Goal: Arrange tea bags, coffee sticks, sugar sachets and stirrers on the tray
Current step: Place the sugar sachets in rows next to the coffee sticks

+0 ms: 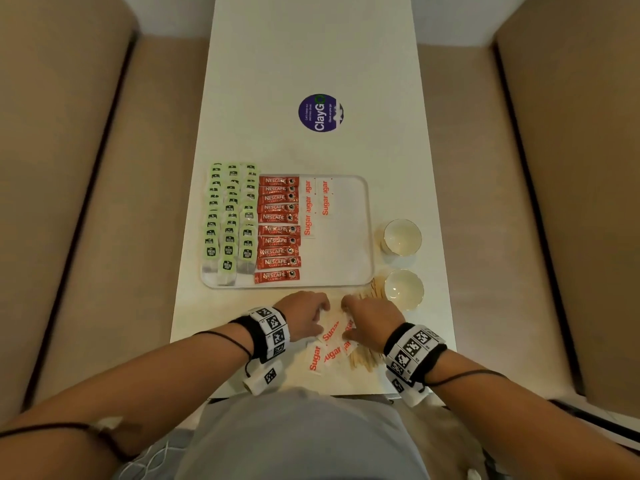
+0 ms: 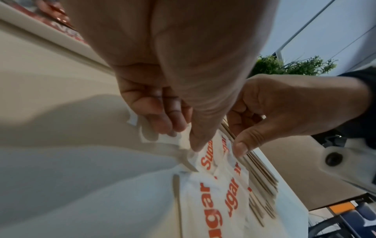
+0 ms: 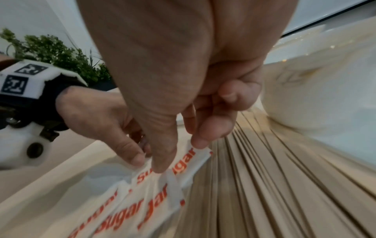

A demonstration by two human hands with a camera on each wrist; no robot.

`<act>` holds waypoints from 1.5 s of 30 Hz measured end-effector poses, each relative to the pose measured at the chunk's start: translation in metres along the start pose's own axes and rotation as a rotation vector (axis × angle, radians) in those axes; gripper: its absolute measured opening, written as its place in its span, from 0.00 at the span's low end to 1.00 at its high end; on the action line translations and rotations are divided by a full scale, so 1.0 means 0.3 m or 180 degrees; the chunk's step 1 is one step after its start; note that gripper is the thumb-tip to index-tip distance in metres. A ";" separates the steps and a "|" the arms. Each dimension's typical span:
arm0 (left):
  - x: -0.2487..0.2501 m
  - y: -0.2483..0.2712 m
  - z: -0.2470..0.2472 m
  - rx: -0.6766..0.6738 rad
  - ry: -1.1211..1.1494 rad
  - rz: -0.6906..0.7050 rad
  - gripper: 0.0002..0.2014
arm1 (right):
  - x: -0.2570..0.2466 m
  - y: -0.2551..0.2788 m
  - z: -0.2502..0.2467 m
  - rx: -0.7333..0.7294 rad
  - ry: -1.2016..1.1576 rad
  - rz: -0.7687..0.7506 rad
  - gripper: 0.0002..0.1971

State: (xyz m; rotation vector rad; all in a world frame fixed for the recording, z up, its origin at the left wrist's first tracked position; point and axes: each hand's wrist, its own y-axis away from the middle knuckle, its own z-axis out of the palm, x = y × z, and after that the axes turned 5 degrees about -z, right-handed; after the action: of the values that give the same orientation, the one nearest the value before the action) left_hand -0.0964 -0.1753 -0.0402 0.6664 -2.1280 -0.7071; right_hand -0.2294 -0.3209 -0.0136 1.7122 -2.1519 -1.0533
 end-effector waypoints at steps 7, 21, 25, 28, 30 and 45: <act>0.041 -0.011 0.046 0.0094 -0.0341 0.0206 0.30 | 0.006 0.024 0.049 0.0017 0.0068 -0.0006 0.28; 0.023 -0.010 0.047 0.0287 -0.0145 -0.0056 0.10 | -0.003 0.014 0.065 0.0202 -0.0047 -0.0064 0.21; 0.006 0.004 0.042 0.0255 0.0019 -0.0140 0.07 | -0.004 0.009 0.061 0.0197 -0.0145 -0.0023 0.20; -0.013 0.020 0.033 0.0166 0.0103 -0.0170 0.06 | 0.000 0.010 0.056 0.0214 -0.0375 0.0039 0.16; -0.030 0.034 0.023 0.0131 0.0232 -0.0213 0.04 | 0.000 0.011 0.052 0.0243 -0.0455 0.0021 0.13; -0.102 0.102 -0.080 0.0225 0.1827 -0.0444 0.04 | -0.054 -0.015 -0.108 0.0279 -0.0520 -0.0711 0.10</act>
State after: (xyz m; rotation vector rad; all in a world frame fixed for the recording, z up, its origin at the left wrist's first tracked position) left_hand -0.0668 -0.1399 -0.0222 0.9355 -1.5929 -0.4427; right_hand -0.2031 -0.3197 0.0115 2.0098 -2.1695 -1.2097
